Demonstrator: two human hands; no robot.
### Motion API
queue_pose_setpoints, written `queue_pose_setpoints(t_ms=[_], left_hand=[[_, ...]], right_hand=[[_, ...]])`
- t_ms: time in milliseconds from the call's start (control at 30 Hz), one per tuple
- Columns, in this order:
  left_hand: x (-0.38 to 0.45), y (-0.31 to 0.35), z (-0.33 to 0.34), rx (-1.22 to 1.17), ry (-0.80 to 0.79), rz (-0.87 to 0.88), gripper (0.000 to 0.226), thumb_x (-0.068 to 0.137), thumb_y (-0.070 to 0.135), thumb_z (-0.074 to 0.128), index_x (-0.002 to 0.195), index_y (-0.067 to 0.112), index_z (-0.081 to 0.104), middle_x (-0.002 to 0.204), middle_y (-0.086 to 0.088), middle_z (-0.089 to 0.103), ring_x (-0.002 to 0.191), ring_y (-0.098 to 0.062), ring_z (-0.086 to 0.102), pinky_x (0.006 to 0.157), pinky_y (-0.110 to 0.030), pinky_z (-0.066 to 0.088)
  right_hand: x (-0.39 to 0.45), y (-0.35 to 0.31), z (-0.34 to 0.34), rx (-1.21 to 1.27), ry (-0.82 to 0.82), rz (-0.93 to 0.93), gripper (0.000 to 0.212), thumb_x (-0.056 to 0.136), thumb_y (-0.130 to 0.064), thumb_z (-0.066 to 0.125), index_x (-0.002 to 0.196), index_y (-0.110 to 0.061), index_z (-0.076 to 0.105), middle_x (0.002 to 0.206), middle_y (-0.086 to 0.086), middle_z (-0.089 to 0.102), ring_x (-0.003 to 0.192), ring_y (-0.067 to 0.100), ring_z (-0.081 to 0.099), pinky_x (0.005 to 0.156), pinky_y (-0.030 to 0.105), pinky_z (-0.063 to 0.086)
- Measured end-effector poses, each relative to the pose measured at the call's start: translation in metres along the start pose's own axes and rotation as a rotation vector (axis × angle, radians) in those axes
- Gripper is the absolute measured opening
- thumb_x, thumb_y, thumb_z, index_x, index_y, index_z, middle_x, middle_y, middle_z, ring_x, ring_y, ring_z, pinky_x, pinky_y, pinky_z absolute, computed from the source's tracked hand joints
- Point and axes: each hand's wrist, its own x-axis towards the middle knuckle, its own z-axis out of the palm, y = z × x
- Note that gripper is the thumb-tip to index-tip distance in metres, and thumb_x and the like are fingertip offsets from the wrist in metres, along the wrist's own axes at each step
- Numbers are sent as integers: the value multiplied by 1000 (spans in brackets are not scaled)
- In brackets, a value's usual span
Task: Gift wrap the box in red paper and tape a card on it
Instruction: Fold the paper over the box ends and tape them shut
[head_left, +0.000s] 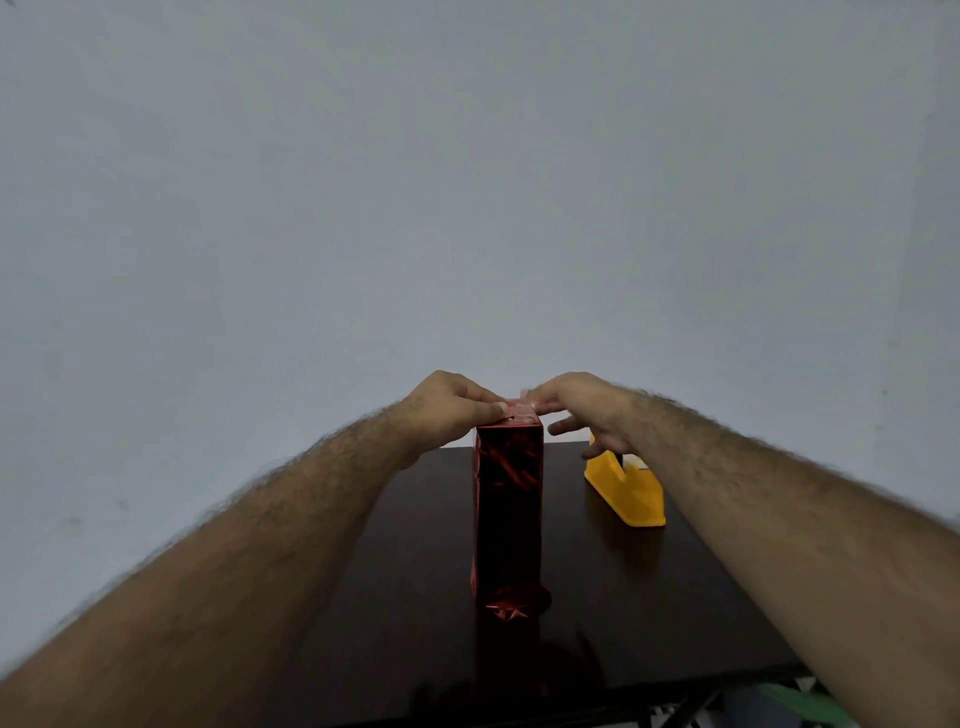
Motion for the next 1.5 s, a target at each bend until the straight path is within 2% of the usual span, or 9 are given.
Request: queue_pose_setpoints(t_ms=[433,667,767,933,1133,1233,1333,1433,1500], left_hand=[[7,-5,2,-31,-6,5,11,96,29,80,100,19,83,114,8,78,108,-4,68,81,-21,49],[10,-7,1,-39,11,-15,11,95,28,81,101,19,84,108,7,78,104,-4,68,76,-20,48],[11,-10,-1,-59,23,-19,13,93,28,83,102,20,85,106,7,80,106,-6,70,79,-22,49],[9,-10,2,-84,-10,-7,16,93,30,83,105,19,85,102,12,81,104,-1,70,81,-19,49],[8,-9,2,-72,14,-22,10,94,23,82,102,18,85,99,12,81,102,0,70,79,-17,49],[5,-7,2,-66,14,-18,13,94,25,82,105,18,85,98,14,80,97,4,68,77,-17,49],[1,-3,3,-45,6,2,20,95,29,81,114,21,84,105,15,78,98,6,67,75,-13,47],[-5,-6,8,-97,90,42,29,102,34,72,127,23,78,125,14,74,119,-1,64,89,-20,47],[-11,-10,16,-131,114,89,29,107,40,61,125,25,78,126,15,74,121,-1,65,96,-27,49]], right_hand=[[19,10,9,43,32,65,53,80,-52,83,125,-27,72,133,-5,67,118,21,63,100,65,43],[16,10,26,127,109,-34,27,99,-40,57,120,-26,69,126,-5,69,110,18,65,102,61,43],[12,16,38,165,61,-82,52,100,-68,45,131,-30,63,130,-7,67,114,16,64,107,61,43],[0,32,45,254,-25,-59,35,81,-67,64,99,-42,80,118,-8,74,117,20,63,110,63,42],[-7,22,37,242,-26,-83,24,87,-44,77,108,-33,81,125,-8,68,115,19,58,107,70,37],[-5,21,32,176,17,-83,50,70,-57,86,111,-31,75,129,-6,68,123,22,58,103,71,39],[-3,19,23,110,88,-121,74,65,-59,91,128,-31,64,134,-5,62,128,20,54,98,54,40],[-2,16,20,68,137,-174,57,86,-45,82,134,-24,59,134,-3,61,123,16,55,79,33,39],[-5,16,23,64,120,-157,49,94,-42,71,138,-28,57,139,-4,60,125,16,55,81,37,43]])
